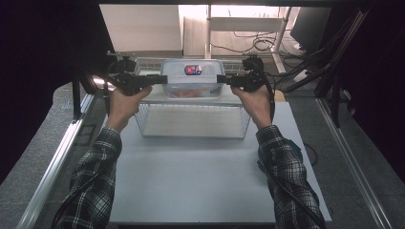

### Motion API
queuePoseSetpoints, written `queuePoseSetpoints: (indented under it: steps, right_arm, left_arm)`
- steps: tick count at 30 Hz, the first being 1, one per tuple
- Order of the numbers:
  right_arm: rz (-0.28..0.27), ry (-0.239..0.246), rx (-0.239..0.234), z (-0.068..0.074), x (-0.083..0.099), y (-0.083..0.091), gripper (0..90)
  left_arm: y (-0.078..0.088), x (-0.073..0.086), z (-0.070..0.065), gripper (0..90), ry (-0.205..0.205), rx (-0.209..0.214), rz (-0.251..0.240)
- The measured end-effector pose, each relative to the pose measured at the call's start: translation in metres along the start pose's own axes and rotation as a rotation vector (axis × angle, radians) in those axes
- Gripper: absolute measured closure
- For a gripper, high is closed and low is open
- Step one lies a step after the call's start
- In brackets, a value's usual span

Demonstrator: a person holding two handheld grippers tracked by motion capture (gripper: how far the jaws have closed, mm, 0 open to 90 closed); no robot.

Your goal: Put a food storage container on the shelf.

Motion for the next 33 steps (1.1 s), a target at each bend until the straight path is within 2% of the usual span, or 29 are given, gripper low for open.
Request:
queuePoseSetpoints:
  steps: [14,19,24,27,30,33]
  right_arm:
    - [0.024,-0.005,-0.022,0.008,0.004,0.005,54.1]
    - [0.014,0.005,-0.008,0.01,0.004,0.005,50.7]
    - [-0.007,0.025,-0.017,0.017,0.006,0.008,45.0]
    - [-0.027,0.058,-0.012,0.02,0.008,0.015,41.6]
    - [-0.043,0.085,-0.015,0.024,0.013,0.024,37.3]
    - [-0.045,0.119,-0.003,0.027,0.022,0.031,29.7]
  left_arm:
    - [0.003,0.001,0.0,45.5,0.007,-0.001,0.001]
    - [0.005,0.0,-0.004,40.5,-0.049,-0.048,-0.008]
    - [0.013,0.001,-0.012,33.5,-0.087,-0.057,-0.033]
    - [0.021,0.008,-0.018,28.1,-0.122,-0.059,-0.054]
    - [0.028,0.017,-0.023,23.8,-0.131,-0.041,-0.076]
    - [0.032,0.028,-0.026,18.9,-0.153,-0.047,-0.075]
Point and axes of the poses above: each handheld gripper's, and its own axes: y roughly backward along the jaws, x roughly out of its underside, z roughly to its left, the point moved 6 cm from there along -y, roughly forward along the jaws
